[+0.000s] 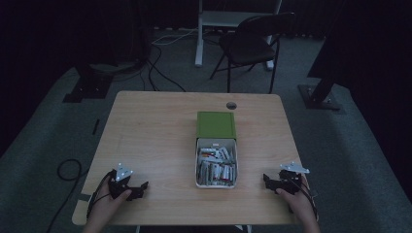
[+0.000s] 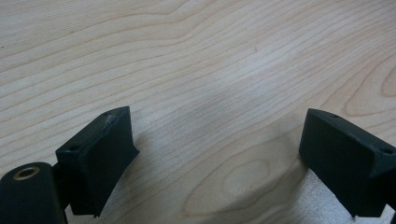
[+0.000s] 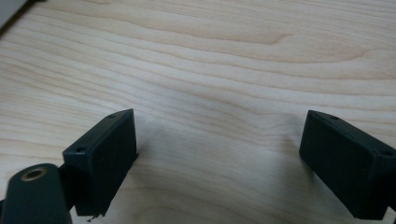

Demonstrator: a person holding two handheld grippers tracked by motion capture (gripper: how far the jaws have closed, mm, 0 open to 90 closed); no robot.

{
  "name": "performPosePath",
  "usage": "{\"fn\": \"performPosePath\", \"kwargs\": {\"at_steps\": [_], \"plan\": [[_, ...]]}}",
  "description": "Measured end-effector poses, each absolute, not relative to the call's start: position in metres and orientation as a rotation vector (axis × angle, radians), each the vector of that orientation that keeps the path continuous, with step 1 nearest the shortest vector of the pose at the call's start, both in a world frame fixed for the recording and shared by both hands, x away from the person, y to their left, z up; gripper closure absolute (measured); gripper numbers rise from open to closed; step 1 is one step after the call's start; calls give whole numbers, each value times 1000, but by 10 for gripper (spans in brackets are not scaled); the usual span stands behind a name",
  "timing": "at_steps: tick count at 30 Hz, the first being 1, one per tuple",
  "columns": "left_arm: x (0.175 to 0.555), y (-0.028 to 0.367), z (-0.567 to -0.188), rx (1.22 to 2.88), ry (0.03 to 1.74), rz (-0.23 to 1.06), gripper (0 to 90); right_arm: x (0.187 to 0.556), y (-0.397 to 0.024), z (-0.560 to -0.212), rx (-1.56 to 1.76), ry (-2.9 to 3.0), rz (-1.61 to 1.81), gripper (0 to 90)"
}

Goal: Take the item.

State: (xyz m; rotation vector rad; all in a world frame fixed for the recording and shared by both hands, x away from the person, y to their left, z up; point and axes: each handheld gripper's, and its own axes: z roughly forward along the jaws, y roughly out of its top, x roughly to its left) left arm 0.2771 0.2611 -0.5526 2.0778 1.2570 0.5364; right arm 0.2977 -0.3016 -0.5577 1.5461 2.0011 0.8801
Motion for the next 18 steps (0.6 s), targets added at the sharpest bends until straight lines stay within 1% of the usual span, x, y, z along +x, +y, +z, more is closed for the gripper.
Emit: {"fn": "performPosePath", "kwargs": {"at_steps": [9, 18], "plan": [[278, 258, -553, 2067, 1286, 544, 101, 294, -296, -547, 1574, 2004, 925, 108], [279, 257, -553, 2067, 1289, 545, 94, 294, -287, -525, 1557, 1988, 983, 108]]}}
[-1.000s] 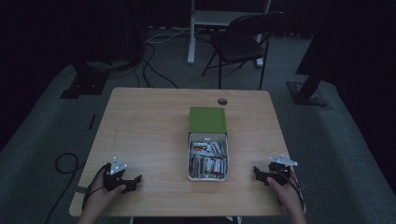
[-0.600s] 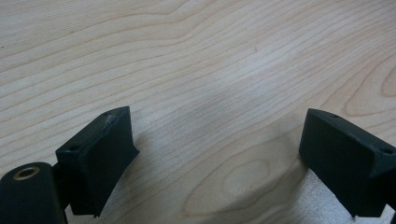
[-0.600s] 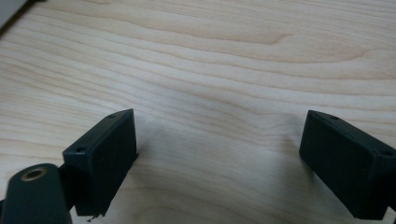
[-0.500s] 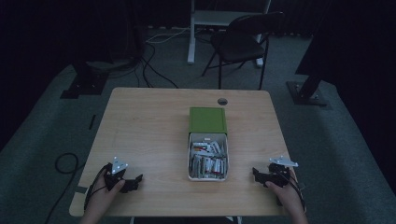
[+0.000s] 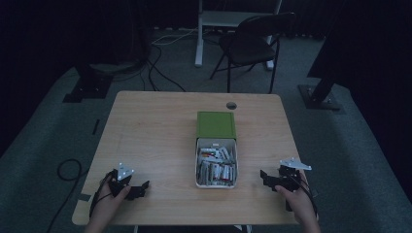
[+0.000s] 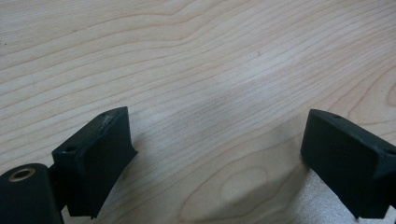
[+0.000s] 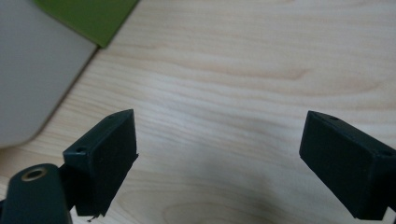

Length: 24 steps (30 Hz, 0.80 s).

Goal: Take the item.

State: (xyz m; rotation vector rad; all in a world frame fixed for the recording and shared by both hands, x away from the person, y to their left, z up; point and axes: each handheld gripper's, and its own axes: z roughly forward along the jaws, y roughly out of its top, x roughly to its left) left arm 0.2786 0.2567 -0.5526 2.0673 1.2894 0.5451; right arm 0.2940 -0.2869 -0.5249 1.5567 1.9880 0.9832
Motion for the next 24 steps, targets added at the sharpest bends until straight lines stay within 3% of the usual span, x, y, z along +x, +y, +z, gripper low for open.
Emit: {"fn": "performPosePath", "kwargs": {"at_steps": [24], "plan": [[279, 252, -553, 2067, 1293, 546, 84, 287, -240, -457, 1355, 2019, 1128, 138]]}}
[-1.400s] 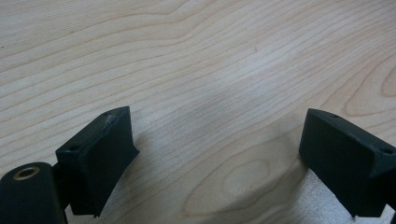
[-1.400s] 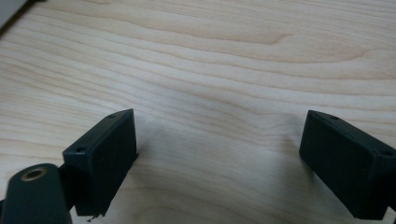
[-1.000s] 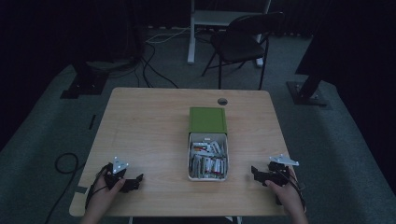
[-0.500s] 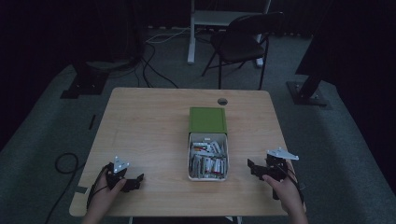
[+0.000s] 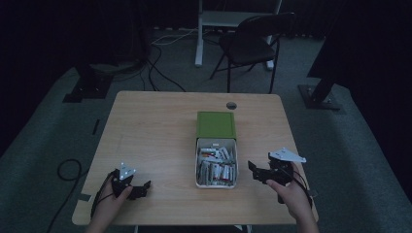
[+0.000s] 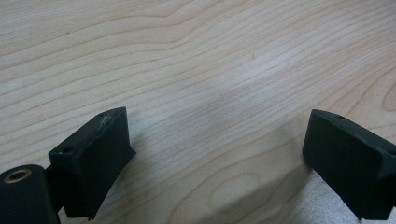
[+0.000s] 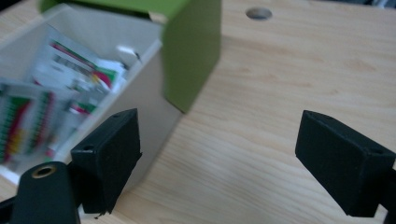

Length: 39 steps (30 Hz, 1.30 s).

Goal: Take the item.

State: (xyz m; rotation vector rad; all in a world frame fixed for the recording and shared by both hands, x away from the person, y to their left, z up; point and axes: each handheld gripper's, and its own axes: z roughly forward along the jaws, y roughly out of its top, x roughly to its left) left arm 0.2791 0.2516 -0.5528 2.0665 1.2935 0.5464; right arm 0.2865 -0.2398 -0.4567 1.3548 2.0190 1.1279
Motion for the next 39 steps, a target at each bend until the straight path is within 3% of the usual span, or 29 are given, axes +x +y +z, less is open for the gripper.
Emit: {"fn": "performPosePath", "kwargs": {"at_steps": [11, 24, 26, 35, 39], "plan": [[279, 251, -553, 2064, 1298, 548, 82, 279, -211, -432, 1257, 2046, 1241, 141], [279, 251, -553, 2065, 1298, 548, 81, 275, -179, -431, 1162, 2122, 1293, 152], [279, 251, -553, 2064, 1298, 548, 81, 274, -175, -430, 1149, 2141, 1284, 203], [279, 251, -553, 2065, 1298, 548, 82, 269, -154, -435, 1077, 2210, 1264, 233], [279, 251, -553, 2065, 1299, 548, 81, 267, -146, -437, 1057, 2218, 1272, 314]]}}
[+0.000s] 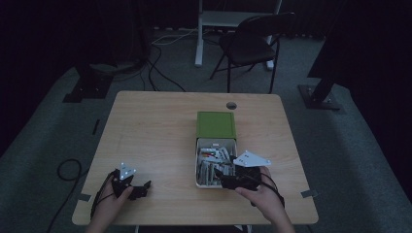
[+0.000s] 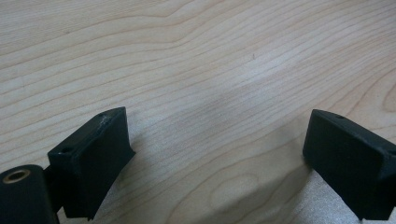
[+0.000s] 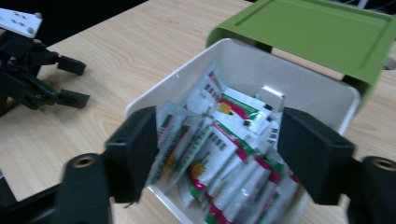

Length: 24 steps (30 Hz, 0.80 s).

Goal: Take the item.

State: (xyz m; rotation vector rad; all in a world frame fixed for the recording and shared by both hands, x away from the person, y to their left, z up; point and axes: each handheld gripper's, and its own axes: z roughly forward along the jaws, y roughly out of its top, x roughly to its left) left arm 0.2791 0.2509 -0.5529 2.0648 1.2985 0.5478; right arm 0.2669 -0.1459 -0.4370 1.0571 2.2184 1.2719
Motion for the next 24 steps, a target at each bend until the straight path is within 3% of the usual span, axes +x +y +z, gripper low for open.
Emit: {"fn": "performPosePath", "kwargs": {"at_steps": [7, 24], "plan": [[279, 250, -553, 2070, 1286, 543, 82, 266, -134, -445, 1087, 2262, 1207, 445], [279, 250, -553, 2073, 1284, 542, 82, 272, -109, -464, 1088, 2301, 1183, 598]]}}
